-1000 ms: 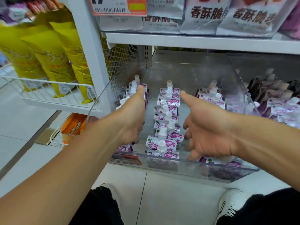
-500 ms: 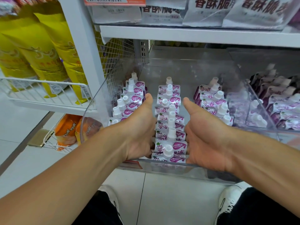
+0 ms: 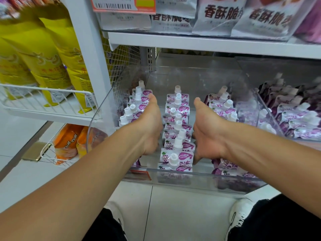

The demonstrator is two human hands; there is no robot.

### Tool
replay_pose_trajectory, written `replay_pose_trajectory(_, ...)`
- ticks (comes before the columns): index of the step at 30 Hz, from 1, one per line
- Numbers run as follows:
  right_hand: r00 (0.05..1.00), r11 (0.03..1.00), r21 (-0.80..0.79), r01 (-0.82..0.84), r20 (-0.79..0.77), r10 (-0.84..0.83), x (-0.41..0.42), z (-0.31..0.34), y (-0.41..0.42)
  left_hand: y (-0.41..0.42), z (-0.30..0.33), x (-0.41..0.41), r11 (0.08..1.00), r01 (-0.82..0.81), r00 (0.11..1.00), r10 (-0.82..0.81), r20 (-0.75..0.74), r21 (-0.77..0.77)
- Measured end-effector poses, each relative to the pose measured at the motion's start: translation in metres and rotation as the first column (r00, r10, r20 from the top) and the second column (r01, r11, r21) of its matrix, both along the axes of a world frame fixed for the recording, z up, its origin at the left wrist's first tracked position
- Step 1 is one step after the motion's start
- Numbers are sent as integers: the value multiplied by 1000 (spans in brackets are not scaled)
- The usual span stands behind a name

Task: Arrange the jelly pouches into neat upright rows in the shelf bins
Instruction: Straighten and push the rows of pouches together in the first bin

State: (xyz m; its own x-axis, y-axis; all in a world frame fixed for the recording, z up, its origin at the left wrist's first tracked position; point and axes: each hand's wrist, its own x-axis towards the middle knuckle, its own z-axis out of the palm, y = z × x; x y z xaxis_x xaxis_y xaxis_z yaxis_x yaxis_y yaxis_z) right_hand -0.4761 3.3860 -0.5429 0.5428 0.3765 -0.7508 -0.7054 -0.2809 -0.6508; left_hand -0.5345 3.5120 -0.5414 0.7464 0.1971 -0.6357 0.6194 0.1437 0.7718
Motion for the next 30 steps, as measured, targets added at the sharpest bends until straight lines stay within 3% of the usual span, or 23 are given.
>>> replay_pose_trajectory(3,997,994,82,-75,-7,76,-1,-13,4,-10,4,0,996,91,996,-91,-5,-25)
replay_pose_trajectory(6,991,991,9,-133,18,133,3,-11,0,-1,-3,4,990,82,996,-86,-32,-116)
replay_pose_trajectory(11,979,986,-155,-57,186,86,12,8,1,1,-4,16,999,-31,999,30,-19,-37)
replay_pose_trajectory(14,977,993,-118,14,215,12,29,9,14,8,-1,34,985,-172,976,169,136,14)
replay_pose_trajectory(17,980,999,-27,23,197,-17,56,-19,27,14,-2,50,979,-203,977,205,56,-31)
replay_pose_trajectory(20,978,1000,-7,-12,206,13,88,-55,32,13,-1,57,990,-122,991,125,40,-68)
replay_pose_trajectory(24,968,997,-69,-19,250,36,38,7,27,8,-3,61,997,-28,999,31,45,-70)
replay_pose_trajectory(28,941,985,-93,148,319,-112,59,25,27,26,-16,83,972,-212,976,215,23,-99)
replay_pose_trajectory(30,965,988,-120,102,255,-68,70,19,38,27,-18,91,974,-192,980,198,36,-117)
